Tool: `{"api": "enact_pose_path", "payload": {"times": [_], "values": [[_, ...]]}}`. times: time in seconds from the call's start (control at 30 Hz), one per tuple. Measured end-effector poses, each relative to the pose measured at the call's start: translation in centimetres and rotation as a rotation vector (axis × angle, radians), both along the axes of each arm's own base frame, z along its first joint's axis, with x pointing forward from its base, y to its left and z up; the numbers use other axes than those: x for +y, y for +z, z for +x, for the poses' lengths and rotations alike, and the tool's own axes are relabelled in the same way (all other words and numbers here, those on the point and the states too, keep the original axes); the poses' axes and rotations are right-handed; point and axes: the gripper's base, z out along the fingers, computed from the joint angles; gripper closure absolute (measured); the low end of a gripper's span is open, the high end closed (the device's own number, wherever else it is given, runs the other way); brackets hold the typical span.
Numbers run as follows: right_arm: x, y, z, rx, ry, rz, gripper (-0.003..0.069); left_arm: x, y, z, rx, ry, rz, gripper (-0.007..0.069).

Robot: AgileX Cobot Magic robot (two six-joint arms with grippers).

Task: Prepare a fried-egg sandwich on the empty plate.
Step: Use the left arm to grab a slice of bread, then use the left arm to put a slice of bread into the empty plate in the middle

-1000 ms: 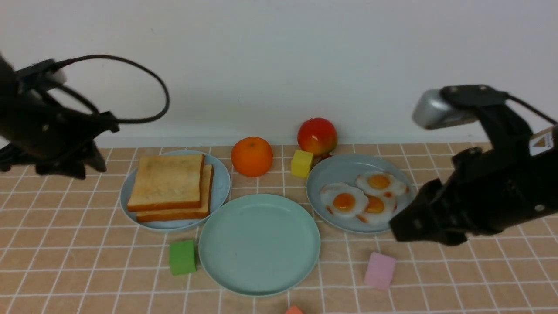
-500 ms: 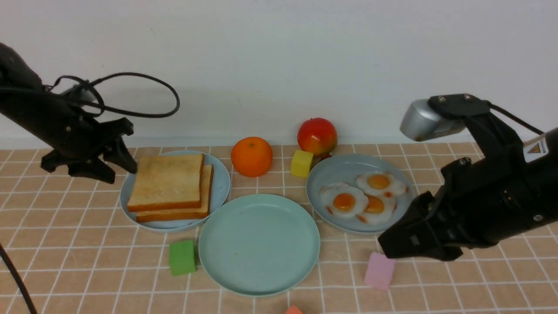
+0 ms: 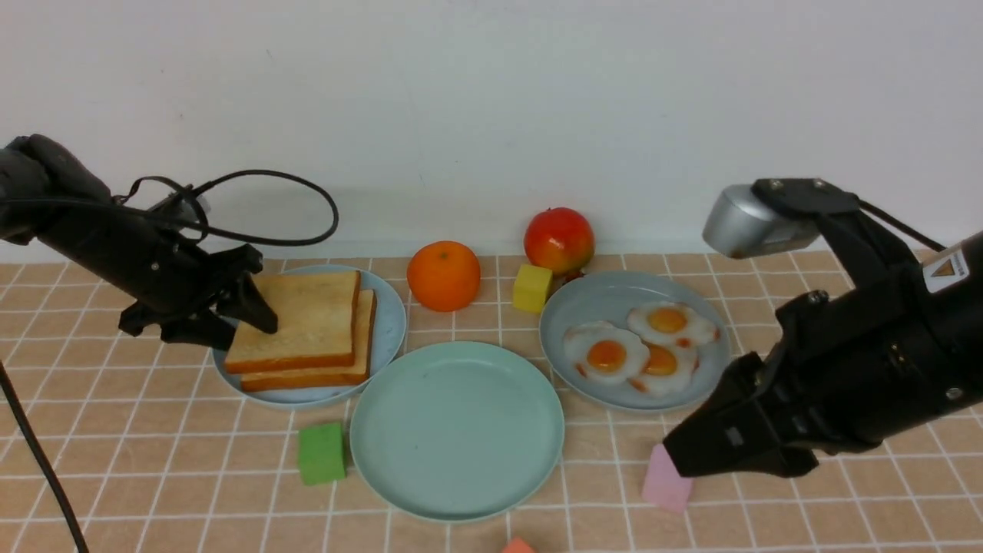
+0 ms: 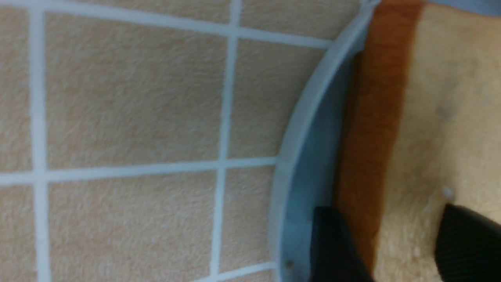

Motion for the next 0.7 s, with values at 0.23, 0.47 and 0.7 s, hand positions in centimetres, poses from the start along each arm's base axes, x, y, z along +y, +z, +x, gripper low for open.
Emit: {"api": "enact_pose_path", "payload": {"times": [0.23,0.47,0.7], "values": [[0.0,-0.1,-0.2,0.018,0.013,-0.007,0.0418,-0.1,1.0,-0.3,-0.015,-0.037,0.007,0.0527],[-0.1,-0.1,-0.3,0.022,0.026,-0.018,0.0418,-0.5,8.2,-2.0,-0.139,-0.066,0.027,0.0547],[-0.4,-0.3,-0.2,0.001,0.034,-0.061,0.0418,-3.0,15.1,-6.1,-0.235,-0.105,-0.113,0.0547]]}}
